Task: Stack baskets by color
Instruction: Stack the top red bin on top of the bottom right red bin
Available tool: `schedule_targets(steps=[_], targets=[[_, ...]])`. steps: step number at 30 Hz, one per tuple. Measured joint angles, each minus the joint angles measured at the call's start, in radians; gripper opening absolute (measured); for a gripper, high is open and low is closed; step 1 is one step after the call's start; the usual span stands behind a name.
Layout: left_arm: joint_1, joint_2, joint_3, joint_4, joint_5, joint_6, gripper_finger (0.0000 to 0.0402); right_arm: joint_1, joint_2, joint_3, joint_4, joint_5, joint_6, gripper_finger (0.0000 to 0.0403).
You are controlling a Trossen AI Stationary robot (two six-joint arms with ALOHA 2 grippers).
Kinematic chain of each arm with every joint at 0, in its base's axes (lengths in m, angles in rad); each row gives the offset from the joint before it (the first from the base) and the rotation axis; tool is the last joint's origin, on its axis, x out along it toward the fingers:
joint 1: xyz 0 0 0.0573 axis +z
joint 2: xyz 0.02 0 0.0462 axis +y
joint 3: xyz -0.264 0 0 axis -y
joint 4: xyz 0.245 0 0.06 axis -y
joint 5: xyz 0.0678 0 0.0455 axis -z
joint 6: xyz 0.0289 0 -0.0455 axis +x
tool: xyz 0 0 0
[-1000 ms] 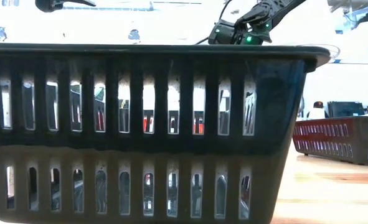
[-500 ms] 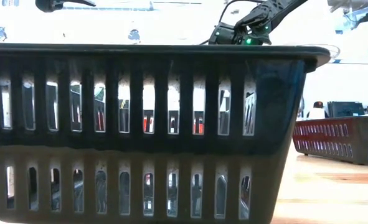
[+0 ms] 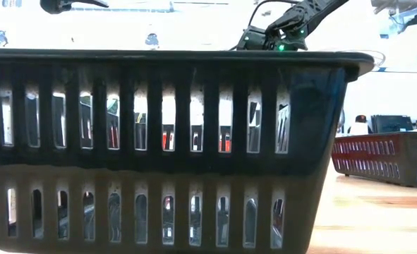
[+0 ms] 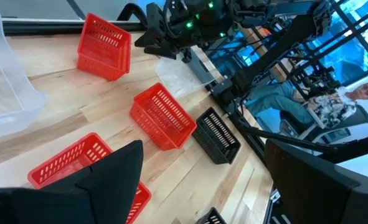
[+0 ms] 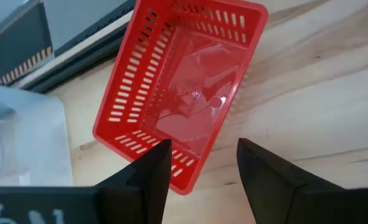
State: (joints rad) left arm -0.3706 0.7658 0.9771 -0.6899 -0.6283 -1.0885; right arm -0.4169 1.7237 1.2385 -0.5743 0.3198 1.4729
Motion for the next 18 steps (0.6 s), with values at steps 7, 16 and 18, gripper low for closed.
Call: schedule_targets(steps=[7, 16, 18], targets=[[0.0, 0.0, 0.0, 0.0, -0.009, 0.013, 0.0322, 0.032, 0.084, -0.001, 0.047, -0.049, 0.056, 0.0193], [0.0, -0.001, 0.0, 0.0, -0.003, 0.016, 0.0322, 0.026, 0.111, 0.0, 0.103, -0.036, 0.075, 0.0182], [0.0, -0.001, 0.0, 0.0, -0.002, 0.018, 0.0322, 0.013, 0.111, 0.0, 0.105, -0.037, 0.075, 0.018]])
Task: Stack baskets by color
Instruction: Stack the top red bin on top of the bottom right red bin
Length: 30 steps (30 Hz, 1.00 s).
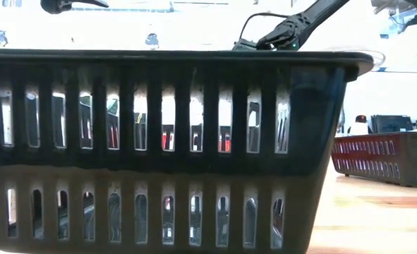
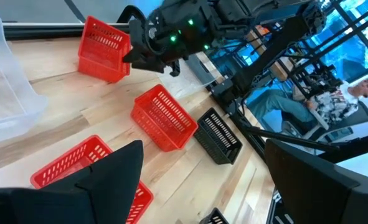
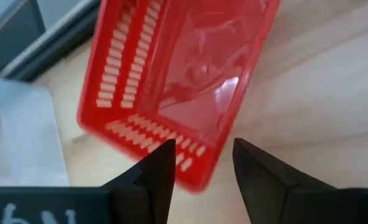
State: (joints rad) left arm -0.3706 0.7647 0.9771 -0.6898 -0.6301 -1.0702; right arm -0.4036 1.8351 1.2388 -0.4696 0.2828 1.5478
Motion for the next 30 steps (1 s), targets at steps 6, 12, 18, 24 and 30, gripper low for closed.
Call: schedule_targets(steps=[6, 12, 18, 24, 30], targets=[[0.0, 0.0, 0.0, 0.0, 0.001, 0.0, 0.0322, -0.032, 0.021, 0.0, -0.008, -0.041, -0.001, 0.0172], [0.0, 0.0, 0.0, 0.001, 0.001, -0.002, 0.0322, -0.058, 0.05, -0.001, -0.027, -0.117, -0.009, 0.0144], [0.0, -0.002, 0.0, 0.001, 0.0, 0.003, 0.0322, -0.059, 0.052, 0.0, -0.02, -0.164, -0.011, 0.0073], [0.0, -0.002, 0.0, 0.001, 0.001, 0.003, 0.0322, -0.062, 0.05, 0.0, 0.0, -0.223, -0.056, 0.0016], [0.0, -0.002, 0.0, 0.001, 0.0, 0.002, 0.0322, -0.063, 0.049, 0.042, 0.021, -0.257, -0.132, 0.0008]])
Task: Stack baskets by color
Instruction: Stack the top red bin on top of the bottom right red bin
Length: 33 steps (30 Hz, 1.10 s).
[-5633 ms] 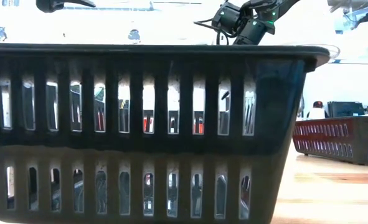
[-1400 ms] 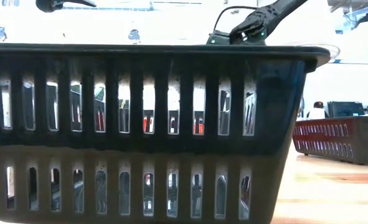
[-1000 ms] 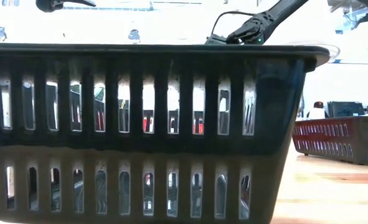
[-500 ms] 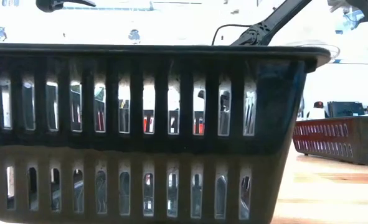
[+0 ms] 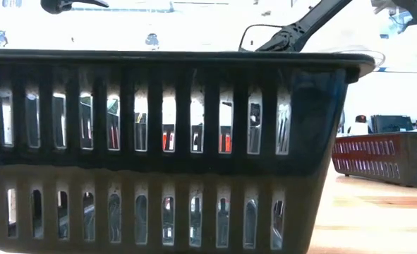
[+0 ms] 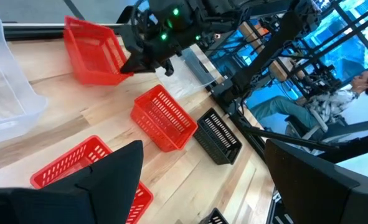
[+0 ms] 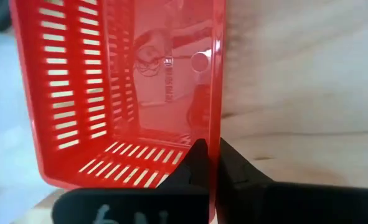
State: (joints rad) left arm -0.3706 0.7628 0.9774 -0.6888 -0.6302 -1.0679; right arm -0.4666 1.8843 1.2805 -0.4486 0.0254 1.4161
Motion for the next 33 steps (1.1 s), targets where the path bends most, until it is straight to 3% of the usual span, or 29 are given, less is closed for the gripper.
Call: schedule_targets(steps=[8, 18, 24, 33], targets=[[0.0, 0.0, 0.0, 0.0, -0.002, 0.0, 0.0322, 0.01, -0.001, 0.168, -0.049, -0.003, -0.136, 0.0007], [0.0, 0.0, 0.0, 0.001, -0.002, -0.001, 0.0322, 0.113, -0.021, 0.511, -0.494, -0.03, -0.447, 0.0007], [0.0, 0.0, 0.0, 0.008, -0.002, 0.0, 0.0322, 0.166, -0.172, 0.535, -0.644, -0.02, -0.51, 0.0005], [0.0, 0.0, 0.0, 0.008, 0.009, 0.0, 0.0322, 0.295, -0.439, 0.515, -0.942, 0.132, -0.427, 0.0005]])
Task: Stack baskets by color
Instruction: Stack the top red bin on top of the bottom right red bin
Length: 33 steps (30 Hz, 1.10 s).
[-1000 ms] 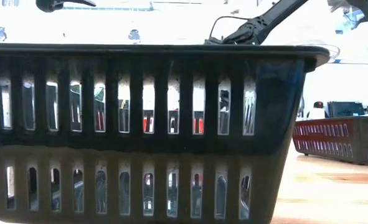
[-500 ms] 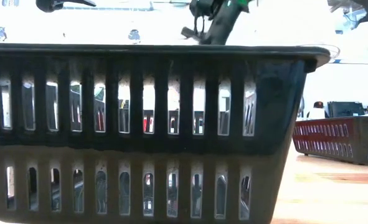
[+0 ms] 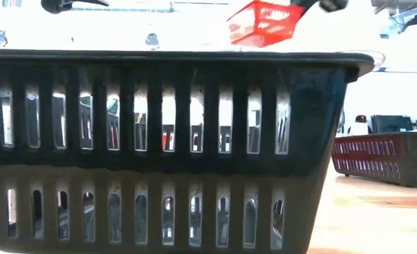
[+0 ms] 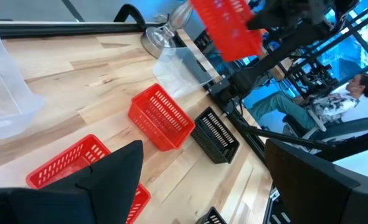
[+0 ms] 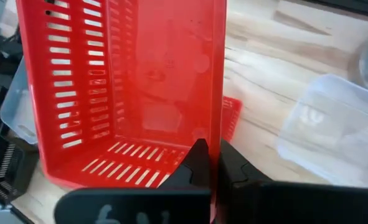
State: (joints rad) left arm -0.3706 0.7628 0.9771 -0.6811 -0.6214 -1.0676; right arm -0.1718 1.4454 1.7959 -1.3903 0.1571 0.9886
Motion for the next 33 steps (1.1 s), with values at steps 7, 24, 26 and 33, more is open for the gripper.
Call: schedule_targets(steps=[7, 24, 26, 33], targets=[[0.0, 0.0, 0.0, 0.0, 0.001, -0.009, 0.0322, 0.105, -0.135, -0.173, 0.039, 0.044, 0.127, 0.0009], [0.0, 0.0, 0.0, 0.0, 0.014, -0.014, 0.0322, 0.242, -0.148, -0.654, 0.487, 0.066, 0.35, 0.0012], [0.0, 0.0, 0.0, -0.001, 0.009, -0.014, 0.0322, 0.232, -0.15, -0.694, 0.525, 0.057, 0.351, 0.0013], [0.0, 0.0, 0.0, -0.001, -0.009, -0.011, 0.0322, 0.177, -0.149, -0.786, 0.669, -0.001, 0.317, 0.0009]])
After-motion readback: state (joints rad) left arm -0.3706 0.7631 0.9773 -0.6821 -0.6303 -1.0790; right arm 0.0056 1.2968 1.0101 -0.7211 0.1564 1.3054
